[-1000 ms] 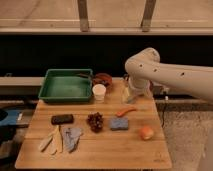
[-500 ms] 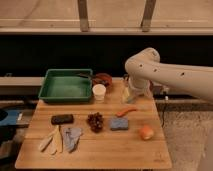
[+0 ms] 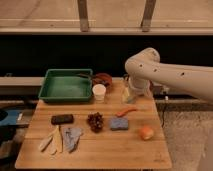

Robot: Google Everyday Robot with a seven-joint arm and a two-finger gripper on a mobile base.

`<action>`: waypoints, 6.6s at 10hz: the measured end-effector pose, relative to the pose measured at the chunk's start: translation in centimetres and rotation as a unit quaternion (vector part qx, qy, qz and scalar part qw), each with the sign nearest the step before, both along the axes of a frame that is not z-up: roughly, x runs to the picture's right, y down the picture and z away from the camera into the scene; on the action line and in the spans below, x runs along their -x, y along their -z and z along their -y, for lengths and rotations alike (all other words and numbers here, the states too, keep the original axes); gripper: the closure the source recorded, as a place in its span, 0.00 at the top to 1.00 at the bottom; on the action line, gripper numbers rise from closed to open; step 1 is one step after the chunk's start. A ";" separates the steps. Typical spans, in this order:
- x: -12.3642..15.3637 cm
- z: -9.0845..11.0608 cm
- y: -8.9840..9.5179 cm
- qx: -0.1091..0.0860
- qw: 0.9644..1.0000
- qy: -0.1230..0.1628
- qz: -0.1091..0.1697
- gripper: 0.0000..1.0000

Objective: Place eraser in metal cup

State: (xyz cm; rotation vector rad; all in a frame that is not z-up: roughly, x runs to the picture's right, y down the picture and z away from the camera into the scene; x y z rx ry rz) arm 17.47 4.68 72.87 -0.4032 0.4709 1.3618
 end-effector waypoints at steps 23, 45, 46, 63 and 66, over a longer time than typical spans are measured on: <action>6.2 -0.8 -4.1 0.050 0.987 -0.090 0.122 0.80; 35.7 -1.3 -8.4 0.111 0.914 0.212 0.327 0.80; 35.6 -1.3 -8.4 0.111 0.914 0.212 0.326 0.80; 44.9 -10.0 -10.6 0.239 0.813 0.372 0.379 0.80; 44.1 -9.6 -9.9 0.228 0.821 0.361 0.379 0.80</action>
